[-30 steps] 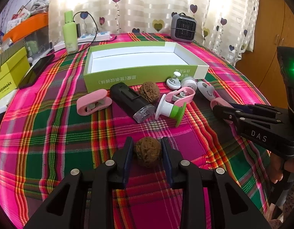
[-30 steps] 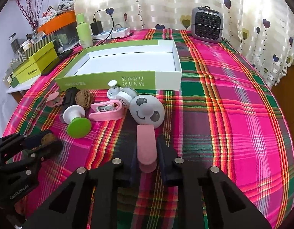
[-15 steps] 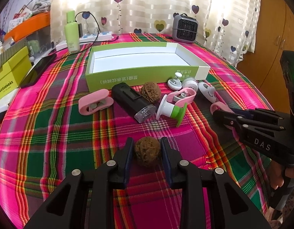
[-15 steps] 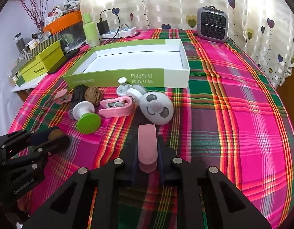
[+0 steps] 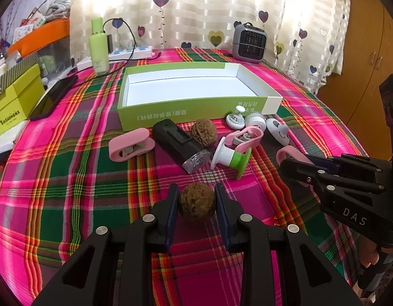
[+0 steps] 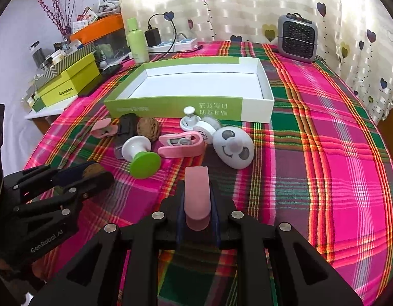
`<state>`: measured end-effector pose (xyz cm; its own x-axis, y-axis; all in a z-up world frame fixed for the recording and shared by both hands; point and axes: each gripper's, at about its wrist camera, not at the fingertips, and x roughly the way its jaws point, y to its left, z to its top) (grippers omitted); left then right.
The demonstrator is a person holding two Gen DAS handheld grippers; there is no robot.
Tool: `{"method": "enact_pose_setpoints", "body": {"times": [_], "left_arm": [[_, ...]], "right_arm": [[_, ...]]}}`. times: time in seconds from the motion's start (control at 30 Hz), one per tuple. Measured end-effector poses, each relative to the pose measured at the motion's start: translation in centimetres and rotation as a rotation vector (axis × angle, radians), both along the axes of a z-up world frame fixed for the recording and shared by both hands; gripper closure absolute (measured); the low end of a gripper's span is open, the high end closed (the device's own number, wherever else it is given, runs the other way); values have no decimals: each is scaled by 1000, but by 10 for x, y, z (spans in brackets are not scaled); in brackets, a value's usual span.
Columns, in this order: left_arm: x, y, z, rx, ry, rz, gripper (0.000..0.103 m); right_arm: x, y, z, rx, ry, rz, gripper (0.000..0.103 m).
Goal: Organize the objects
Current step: 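Carry the walnut in the left tool and pink clip in the right tool over the white box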
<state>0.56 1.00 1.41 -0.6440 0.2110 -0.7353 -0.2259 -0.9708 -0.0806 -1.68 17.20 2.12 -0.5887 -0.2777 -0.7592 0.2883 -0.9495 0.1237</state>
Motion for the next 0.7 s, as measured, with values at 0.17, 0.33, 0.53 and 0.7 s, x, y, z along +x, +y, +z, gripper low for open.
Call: {"method": "enact_pose_setpoints", "body": {"times": [0.17, 0.33, 0.53, 0.7], "left_arm": [[-3, -1, 6, 2, 9, 4, 77], [-7, -1, 10, -1, 16, 11, 77], [-14, -1, 21, 2, 32, 16, 77], [-22, -2, 29, 9, 49, 17, 77]], "right_arm": [[0, -3, 4, -3, 11, 10, 84], [-1, -6, 8, -2, 20, 19, 84], [-5, -7, 17, -12, 34, 27, 84], [-14, -11, 24, -13, 49, 35, 84]]}}
